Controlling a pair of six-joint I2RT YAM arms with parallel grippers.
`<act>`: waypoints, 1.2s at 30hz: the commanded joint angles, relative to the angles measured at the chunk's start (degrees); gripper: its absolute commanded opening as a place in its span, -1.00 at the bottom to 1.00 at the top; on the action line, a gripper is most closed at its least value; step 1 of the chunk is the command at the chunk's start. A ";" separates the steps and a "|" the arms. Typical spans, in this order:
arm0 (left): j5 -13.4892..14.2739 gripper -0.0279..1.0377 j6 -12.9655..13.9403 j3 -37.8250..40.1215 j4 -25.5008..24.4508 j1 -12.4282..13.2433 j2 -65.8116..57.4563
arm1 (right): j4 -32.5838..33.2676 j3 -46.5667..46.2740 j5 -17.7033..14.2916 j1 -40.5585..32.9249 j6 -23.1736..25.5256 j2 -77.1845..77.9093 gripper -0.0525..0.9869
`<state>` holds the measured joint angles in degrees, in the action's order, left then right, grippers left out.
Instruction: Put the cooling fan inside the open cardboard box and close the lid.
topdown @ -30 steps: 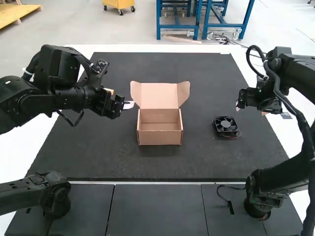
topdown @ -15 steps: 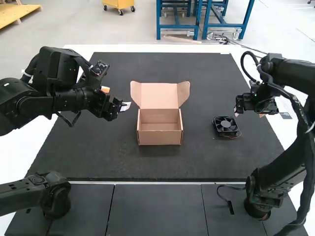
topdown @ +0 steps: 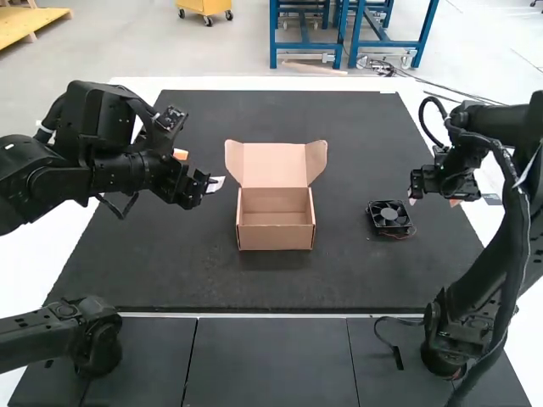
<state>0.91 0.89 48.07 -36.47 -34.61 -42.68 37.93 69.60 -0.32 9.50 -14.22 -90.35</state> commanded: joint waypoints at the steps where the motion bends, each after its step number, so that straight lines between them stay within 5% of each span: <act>1: 0.59 0.86 0.78 0.62 0.26 -0.19 1.45 | 0.04 1.94 -0.47 0.61 -0.64 -1.94 0.85; 36: 0.94 0.86 1.66 1.85 1.49 -0.19 1.45 | 1.35 13.19 0.76 -0.80 -0.11 -19.08 0.84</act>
<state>1.54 1.54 48.07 -35.55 -34.61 -42.30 38.37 81.28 -0.27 9.39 -14.24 -108.66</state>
